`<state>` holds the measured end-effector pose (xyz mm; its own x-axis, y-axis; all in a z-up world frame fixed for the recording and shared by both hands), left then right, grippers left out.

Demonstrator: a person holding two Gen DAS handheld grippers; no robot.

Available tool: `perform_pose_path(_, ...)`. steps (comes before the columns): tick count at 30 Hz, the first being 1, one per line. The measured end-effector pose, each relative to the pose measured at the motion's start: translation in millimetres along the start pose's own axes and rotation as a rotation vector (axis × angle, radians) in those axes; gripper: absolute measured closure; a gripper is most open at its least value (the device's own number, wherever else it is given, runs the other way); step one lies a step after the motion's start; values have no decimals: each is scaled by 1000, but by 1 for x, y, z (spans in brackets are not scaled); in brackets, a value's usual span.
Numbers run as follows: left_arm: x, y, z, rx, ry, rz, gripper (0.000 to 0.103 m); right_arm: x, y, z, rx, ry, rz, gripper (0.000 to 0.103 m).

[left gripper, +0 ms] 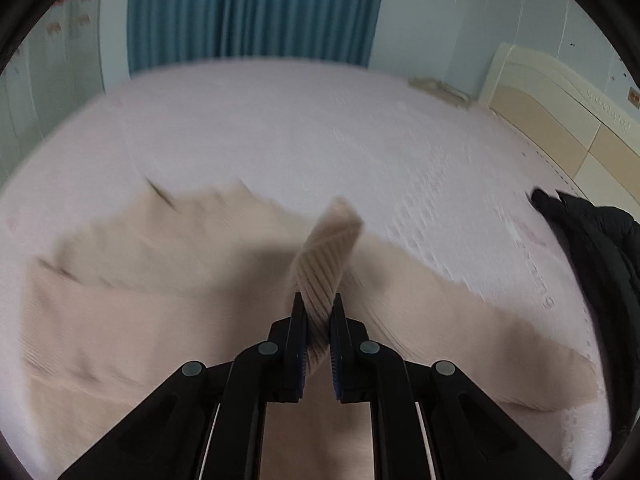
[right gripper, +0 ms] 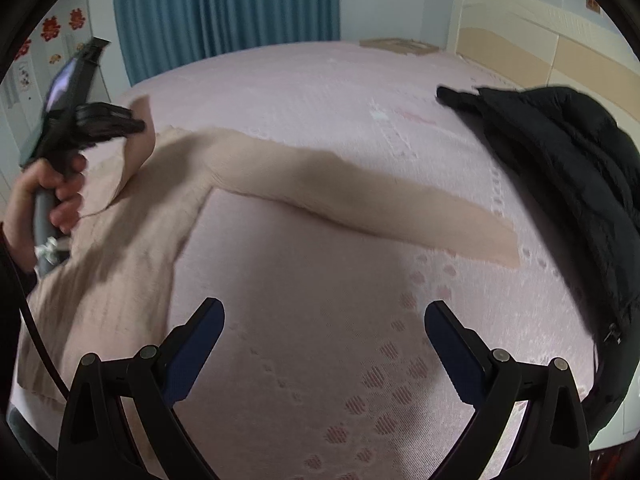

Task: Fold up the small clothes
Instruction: 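Grasp a sweater sleeve cuff with the left tool and lift it, then lay the held sleeve across the sweater body and open the left tool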

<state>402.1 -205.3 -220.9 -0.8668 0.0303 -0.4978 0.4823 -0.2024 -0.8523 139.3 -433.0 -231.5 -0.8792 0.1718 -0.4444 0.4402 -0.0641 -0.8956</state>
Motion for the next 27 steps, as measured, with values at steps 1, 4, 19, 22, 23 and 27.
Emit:
perform_pose_path(1,2,13,-5,23,-12,-22,91,1,3,1,-3,4,-7,4)
perform_pose_path(4,15,26,-6,117,-44,-79,63,2,10,-1,-25,17,-18,4)
perform_pose_path(19,66,-53,-234,-217,-232,-24,28,-49,37,-93,-177,-5,-12,16)
perform_pose_path(22,78,-51,-274,-179,-350,-18,28,-61,54,-110,-211,2,-36,28)
perform_pose_path(23,81,-51,-280,-176,-365,-14,28,-65,61,-115,-219,4,-45,31)
perform_pose_path(27,93,-38,-291,-164,-410,12,28,-95,87,-142,-256,15,-83,59)
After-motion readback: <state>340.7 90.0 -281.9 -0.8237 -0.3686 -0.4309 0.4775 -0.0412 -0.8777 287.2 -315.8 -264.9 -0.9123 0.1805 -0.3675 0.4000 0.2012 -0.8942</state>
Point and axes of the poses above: each gripper's, at about its wrist camera, not at the fingertips, and y roughly the way its jaws point, z to its right, x to its underside, the point moved 5 cm from there along y, roughly the way its jaws point, and after that the axes turned 9 degrees about -z, right-handed, at the moved point
